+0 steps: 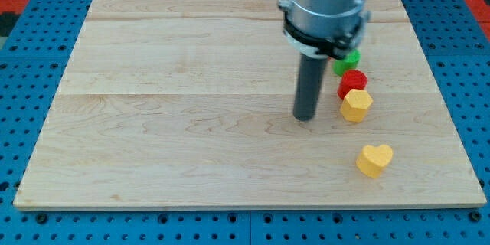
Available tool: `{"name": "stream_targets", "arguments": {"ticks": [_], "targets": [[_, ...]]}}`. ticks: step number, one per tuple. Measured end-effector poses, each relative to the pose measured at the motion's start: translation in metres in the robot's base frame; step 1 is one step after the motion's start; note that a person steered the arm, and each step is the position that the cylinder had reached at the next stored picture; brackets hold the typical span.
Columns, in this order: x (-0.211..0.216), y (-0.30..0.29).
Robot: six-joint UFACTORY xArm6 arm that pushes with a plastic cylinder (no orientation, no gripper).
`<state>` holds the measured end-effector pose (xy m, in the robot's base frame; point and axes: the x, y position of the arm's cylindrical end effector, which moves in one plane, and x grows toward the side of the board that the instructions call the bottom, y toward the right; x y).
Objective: Adjust the yellow heart and blue blocks
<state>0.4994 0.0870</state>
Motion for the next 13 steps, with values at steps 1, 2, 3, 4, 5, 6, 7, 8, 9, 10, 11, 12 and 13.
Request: {"name": "stream_targets", "arguments": {"ticks": [1, 2, 3, 4, 5, 6, 7, 8, 9, 10, 11, 12, 13], "targets": [[0.059, -0.006], [0.1, 0.031], [0.105, 0.089], [0.097, 0.085], [0.086, 0.073], [0.079, 0.074], [0.072, 0.074], [0.071, 0.074], [0.083, 0.127], [0.09, 0.15], [0.09, 0.188], [0.078, 0.215], [0.075, 0.234]]}}
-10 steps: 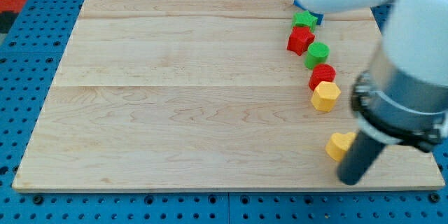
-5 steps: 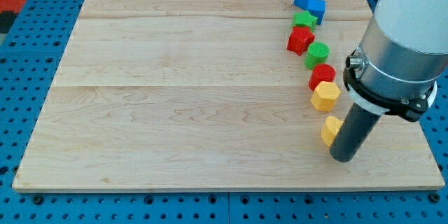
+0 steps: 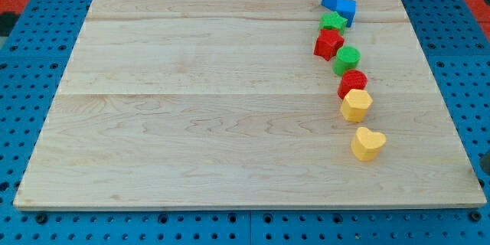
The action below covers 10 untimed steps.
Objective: Adjust the yellow heart and blue blocks
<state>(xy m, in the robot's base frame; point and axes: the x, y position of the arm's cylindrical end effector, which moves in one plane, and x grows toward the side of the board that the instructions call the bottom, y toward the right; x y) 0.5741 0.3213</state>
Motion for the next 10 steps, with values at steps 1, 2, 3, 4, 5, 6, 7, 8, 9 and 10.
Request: {"name": "stream_targets", "arguments": {"ticks": [1, 2, 3, 4, 5, 6, 7, 8, 9, 10], "targets": [[0.0, 0.015], [-0.003, 0.024], [-0.007, 0.024], [-0.011, 0.024], [-0.012, 0.024], [-0.015, 0.024], [-0.023, 0.024], [-0.081, 0.024], [-0.153, 0.024], [-0.237, 0.016]]}}
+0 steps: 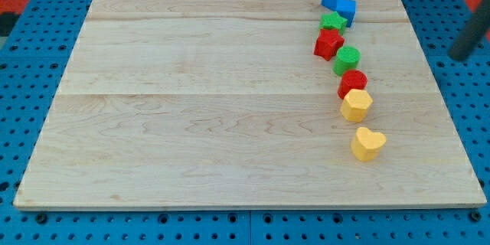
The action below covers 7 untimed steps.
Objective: Adjust the yellow heart and blue blocks
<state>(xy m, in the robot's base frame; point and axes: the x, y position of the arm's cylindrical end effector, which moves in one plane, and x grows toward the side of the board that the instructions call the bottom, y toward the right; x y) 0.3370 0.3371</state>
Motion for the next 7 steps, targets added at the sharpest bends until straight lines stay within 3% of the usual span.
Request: {"name": "stream_targets", "arguments": {"ticks": [1, 2, 5, 7], "targets": [[-0.053, -0.006], [-0.067, -0.02], [-0.082, -0.136], [-0.1, -0.14]]}}
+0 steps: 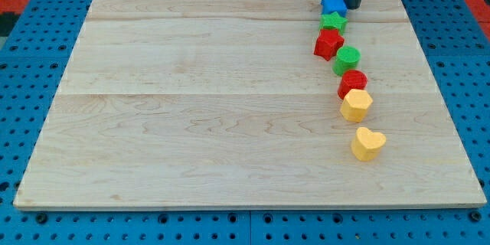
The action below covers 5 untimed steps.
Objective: Adjust the yellow heart and blue blocks
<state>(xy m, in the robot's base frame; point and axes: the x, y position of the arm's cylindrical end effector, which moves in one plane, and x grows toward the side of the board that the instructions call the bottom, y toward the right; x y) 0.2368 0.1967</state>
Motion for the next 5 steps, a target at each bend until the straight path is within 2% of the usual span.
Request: {"name": "stream_targets", "arguments": {"ticks": [1, 2, 5], "targets": [[-0.007, 0.022], [-0.029, 0.007], [-0.035, -0.041]]}}
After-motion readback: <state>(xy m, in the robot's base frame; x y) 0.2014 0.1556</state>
